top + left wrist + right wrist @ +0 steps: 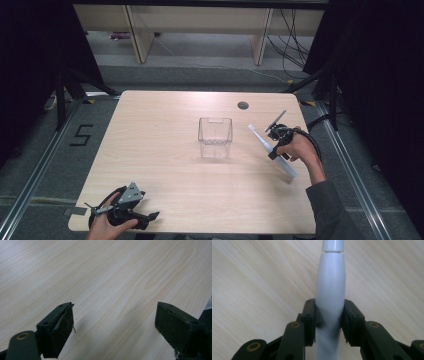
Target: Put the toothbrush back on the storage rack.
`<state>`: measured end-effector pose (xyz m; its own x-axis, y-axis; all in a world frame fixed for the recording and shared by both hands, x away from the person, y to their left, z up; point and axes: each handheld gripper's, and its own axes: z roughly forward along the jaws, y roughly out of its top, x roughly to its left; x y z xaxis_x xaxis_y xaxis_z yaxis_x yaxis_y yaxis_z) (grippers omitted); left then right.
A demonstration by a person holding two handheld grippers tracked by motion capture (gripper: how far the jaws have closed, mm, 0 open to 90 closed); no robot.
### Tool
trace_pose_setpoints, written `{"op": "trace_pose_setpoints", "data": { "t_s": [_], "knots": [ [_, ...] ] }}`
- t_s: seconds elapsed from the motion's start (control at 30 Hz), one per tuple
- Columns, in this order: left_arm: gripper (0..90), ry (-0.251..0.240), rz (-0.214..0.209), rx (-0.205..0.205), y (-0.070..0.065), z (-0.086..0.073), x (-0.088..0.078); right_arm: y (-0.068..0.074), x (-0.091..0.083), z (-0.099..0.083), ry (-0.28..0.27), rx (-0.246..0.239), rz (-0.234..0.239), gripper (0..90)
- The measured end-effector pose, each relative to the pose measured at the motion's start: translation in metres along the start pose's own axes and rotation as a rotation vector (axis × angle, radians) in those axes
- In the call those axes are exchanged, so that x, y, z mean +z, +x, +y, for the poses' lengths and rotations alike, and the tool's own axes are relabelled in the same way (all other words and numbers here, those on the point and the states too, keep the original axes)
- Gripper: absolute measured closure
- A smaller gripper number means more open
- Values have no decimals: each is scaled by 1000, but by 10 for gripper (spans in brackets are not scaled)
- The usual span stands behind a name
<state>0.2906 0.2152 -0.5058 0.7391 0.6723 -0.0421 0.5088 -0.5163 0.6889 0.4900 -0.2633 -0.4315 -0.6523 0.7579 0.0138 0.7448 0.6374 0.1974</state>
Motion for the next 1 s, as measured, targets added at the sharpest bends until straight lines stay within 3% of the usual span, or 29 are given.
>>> {"op": "trace_pose_setpoints", "data": {
  "t_s": [0.1,0.17,0.2,0.47,0.5,0.53,0.6,0.63,0.67,0.77,0.8,0.83,0.9,1.0],
  "knots": [
    [151,0,-3,5,0,0,0,-3,-11,-2,-80,-12,-2,668],
    [151,-2,-2,2,0,0,0,-3,-17,-4,-129,25,4,667],
    [151,-2,-1,2,0,0,0,-6,-19,-5,-156,5,-7,668],
    [151,2,5,8,1,0,0,-11,-32,-7,-331,84,-26,667],
    [151,2,5,8,1,0,0,-11,-32,-7,-331,84,-26,667],
    [151,3,4,7,1,0,0,-11,-33,-8,-376,60,-40,668],
    [151,-1,4,-1,1,0,0,-10,-35,-9,-420,74,-27,667],
    [151,0,-2,7,1,0,0,-12,-36,-9,-446,48,-34,667],
    [151,-4,5,-1,1,0,0,-10,-36,-8,-459,68,-24,667],
    [151,0,6,4,1,0,0,-7,-35,-8,-512,57,-41,667],
    [151,1,5,3,1,0,0,-5,-33,-6,-551,65,-42,667],
    [151,0,6,4,1,0,0,-4,-34,-6,-540,54,-47,667],
    [151,-1,5,6,1,0,0,-4,-34,-4,-575,35,-49,667],
    [151,-3,7,9,2,0,-1,1,-37,-2,-600,80,-24,667]
  ]
}}
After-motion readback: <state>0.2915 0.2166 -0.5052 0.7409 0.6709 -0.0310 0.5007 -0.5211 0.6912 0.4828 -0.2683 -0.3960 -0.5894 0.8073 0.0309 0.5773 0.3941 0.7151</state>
